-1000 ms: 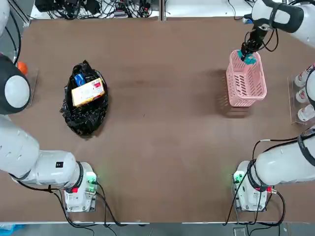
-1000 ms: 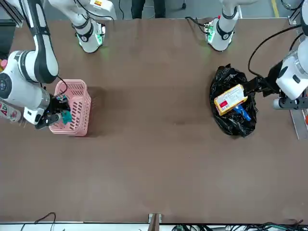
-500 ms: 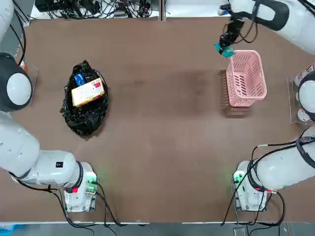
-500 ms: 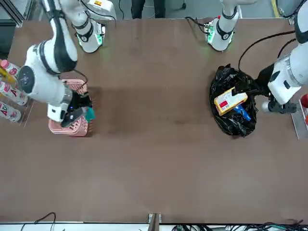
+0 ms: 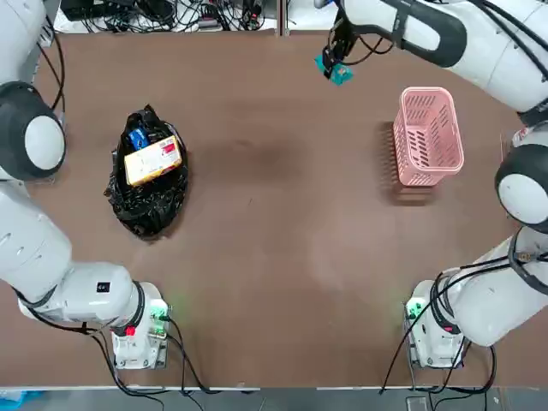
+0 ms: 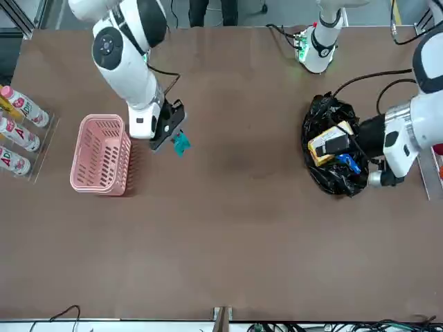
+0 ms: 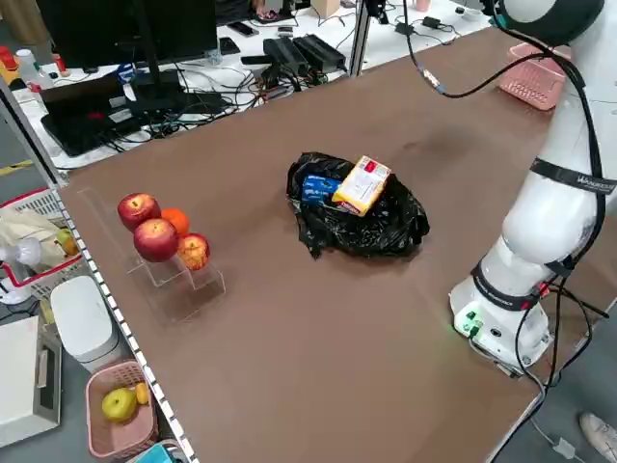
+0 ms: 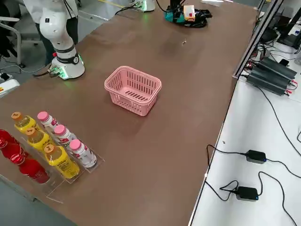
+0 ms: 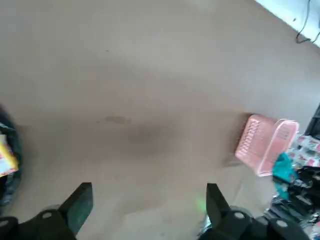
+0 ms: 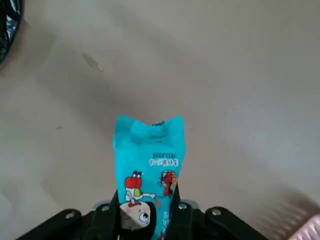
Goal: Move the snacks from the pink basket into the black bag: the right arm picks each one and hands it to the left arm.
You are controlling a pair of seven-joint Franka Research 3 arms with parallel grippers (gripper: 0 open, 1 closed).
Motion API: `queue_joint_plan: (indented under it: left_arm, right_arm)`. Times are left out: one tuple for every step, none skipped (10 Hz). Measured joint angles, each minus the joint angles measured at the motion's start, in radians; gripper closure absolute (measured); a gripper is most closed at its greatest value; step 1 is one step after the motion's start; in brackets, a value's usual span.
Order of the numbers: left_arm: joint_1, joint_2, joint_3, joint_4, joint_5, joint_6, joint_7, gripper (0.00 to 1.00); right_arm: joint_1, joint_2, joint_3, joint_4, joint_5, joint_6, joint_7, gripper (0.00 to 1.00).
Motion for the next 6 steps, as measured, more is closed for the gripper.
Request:
queue_joint_plan:
  left_arm:
    - [-0.015,0.011,-0.001,-0.007,-0.038,0.025,-0.017,0.00]
    - [-0.029,0.019,-0.004,-0.026,-0.085,0.070,-0.019,0.00]
    - [-0.036,0.024,-0.021,-0.051,-0.125,0.126,-0.019,0.00]
    - [-0.038,0.027,-0.051,-0.075,-0.146,0.180,-0.019,0.00]
    - [-0.040,0.029,-0.089,-0.101,-0.159,0.258,-0.020,0.00]
    - [-0.041,0.030,-0.129,-0.128,-0.172,0.353,-0.025,0.00]
  right_arm:
    - [0.018,0.038,0.000,0.054,0.001,0.003,-0.004,0.65]
    - [0.042,0.073,0.001,0.105,0.005,0.013,-0.005,0.65]
    - [0.066,0.099,0.002,0.143,0.024,0.045,-0.005,0.65]
    - [0.090,0.118,0.005,0.170,0.047,0.090,-0.005,0.65]
    - [0.113,0.133,0.007,0.183,0.082,0.147,-0.003,0.65]
    - [0.128,0.151,0.008,0.194,0.122,0.207,-0.004,0.65]
